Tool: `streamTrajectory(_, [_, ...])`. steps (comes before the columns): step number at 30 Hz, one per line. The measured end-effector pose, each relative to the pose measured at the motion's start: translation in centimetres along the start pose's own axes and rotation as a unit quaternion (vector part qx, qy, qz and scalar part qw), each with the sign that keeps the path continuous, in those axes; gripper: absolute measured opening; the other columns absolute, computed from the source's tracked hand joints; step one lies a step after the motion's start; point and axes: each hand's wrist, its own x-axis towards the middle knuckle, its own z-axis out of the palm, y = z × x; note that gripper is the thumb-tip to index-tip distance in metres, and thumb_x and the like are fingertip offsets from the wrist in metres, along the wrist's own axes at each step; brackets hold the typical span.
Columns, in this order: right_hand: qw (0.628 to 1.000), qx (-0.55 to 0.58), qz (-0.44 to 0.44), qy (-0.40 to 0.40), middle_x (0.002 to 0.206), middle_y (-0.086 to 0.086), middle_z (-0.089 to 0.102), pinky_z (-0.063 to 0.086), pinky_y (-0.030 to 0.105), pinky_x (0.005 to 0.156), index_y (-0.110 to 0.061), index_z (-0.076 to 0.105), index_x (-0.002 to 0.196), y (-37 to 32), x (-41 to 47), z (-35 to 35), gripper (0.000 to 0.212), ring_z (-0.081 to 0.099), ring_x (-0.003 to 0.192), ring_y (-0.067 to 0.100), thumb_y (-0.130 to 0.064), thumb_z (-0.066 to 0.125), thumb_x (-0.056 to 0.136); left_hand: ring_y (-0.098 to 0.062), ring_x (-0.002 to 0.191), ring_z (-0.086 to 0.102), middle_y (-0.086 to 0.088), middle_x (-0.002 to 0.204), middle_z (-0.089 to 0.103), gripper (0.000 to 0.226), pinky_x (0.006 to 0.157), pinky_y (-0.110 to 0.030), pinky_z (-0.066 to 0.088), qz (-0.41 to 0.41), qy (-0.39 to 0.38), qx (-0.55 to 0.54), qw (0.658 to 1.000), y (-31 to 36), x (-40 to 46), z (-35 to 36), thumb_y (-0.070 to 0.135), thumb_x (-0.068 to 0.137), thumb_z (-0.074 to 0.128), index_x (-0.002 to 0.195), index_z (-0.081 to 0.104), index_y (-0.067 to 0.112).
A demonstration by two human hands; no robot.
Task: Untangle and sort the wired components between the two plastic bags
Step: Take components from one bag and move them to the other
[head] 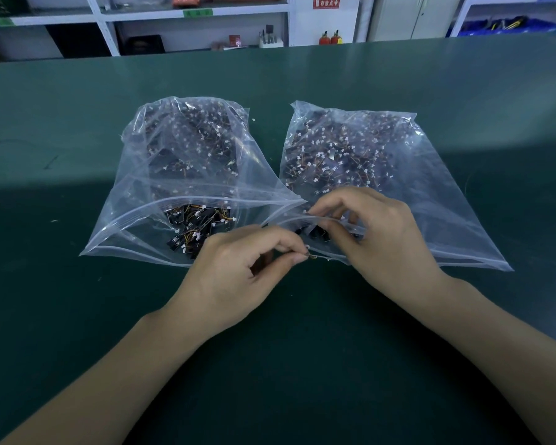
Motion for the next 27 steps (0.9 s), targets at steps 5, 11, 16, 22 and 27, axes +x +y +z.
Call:
streamTrajectory(5, [1.0,0.01,0.0,0.011,0.096,-0.007,0.074,0.049,0.018,0.08,-0.01,0.077,0.102,-0.12,-0.05,-0.13,0.016,0.067,0.088,0.01,0.002,0.079,0.092,0.007,0.076,0.06,0.016,0.087,0.07,0.004,0.065,-0.026,0.053,0.01,-0.004,0.105,0.994,-0.42,0.38,-0.28,0.024,0.101,0.074,0.101,0.078,0.023])
streamTrajectory(11, [1.0,0.011,0.001,0.014,0.096,-0.007,0.074,0.046,0.014,0.081,-0.01,0.077,0.102,-0.12,-0.15,-0.1,0.017,0.065,0.088,0.009,0.003,0.08,0.091,-0.011,0.065,0.058,0.01,0.076,0.06,0.009,0.051,-0.036,0.048,0.041,0.035,0.182,0.982,0.15,0.63,-0.16,0.023,0.102,0.072,0.095,0.078,0.021])
streamTrajectory(16, [1.0,0.009,-0.005,0.02,0.095,-0.008,0.074,0.047,0.016,0.082,-0.011,0.077,0.102,-0.17,-0.12,-0.31,0.017,0.065,0.088,0.008,0.002,0.079,0.092,-0.014,0.065,0.061,0.009,0.074,0.061,0.013,0.048,-0.036,0.049,0.054,0.045,0.231,0.97,0.18,0.78,-0.29,0.021,0.102,0.071,0.093,0.079,0.021])
streamTrajectory(22, [1.0,0.016,0.006,0.001,0.094,-0.007,0.073,0.045,0.012,0.081,-0.011,0.077,0.101,-0.51,-0.3,-0.09,0.018,0.065,0.088,0.008,0.004,0.079,0.091,-0.022,0.057,0.064,0.007,0.063,0.063,0.008,0.044,-0.031,0.046,0.025,-0.051,0.339,0.939,0.08,0.56,0.1,0.021,0.096,0.077,0.093,0.079,0.029])
streamTrajectory(27, [1.0,0.014,0.007,-0.006,0.095,-0.009,0.072,0.048,0.017,0.083,-0.013,0.077,0.1,-0.45,-0.31,-0.19,0.017,0.065,0.091,0.011,0.001,0.079,0.091,-0.016,0.054,0.065,0.013,0.071,0.071,0.014,0.045,-0.028,0.046,0.039,-0.012,0.273,0.961,0.41,0.47,0.09,0.024,0.099,0.074,0.109,0.081,0.032])
